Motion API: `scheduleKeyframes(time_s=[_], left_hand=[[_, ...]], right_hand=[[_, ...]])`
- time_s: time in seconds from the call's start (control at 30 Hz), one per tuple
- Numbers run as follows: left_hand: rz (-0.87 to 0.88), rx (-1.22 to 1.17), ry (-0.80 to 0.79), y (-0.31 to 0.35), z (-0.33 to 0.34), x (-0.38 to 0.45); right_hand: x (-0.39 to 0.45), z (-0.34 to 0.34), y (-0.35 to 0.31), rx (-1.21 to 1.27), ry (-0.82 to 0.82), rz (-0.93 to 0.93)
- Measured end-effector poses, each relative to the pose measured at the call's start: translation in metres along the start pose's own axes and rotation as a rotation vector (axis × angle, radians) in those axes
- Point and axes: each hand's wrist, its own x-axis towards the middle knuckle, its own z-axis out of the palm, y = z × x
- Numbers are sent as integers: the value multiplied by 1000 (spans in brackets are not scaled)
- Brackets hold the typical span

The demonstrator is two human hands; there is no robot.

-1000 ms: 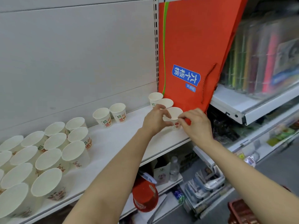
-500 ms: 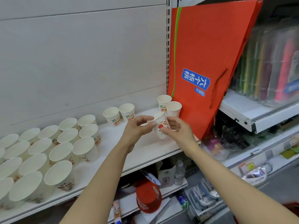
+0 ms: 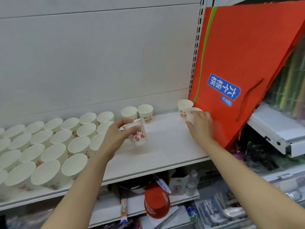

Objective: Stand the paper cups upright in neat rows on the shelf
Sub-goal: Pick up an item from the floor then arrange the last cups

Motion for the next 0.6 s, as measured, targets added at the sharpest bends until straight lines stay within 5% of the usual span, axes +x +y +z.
scheduleKeyframes(time_s=[0.2,0.4,0.6], left_hand=[[51,136,22,20,-31,5],[61,499,-25,15,-29,27],[138,857,-102,6,-21,50]], right_hand=[[18,-5,1,-265,-84,37],[-1,5,-55,104,-137,-247],[-6,31,-105,140,-228,-393]])
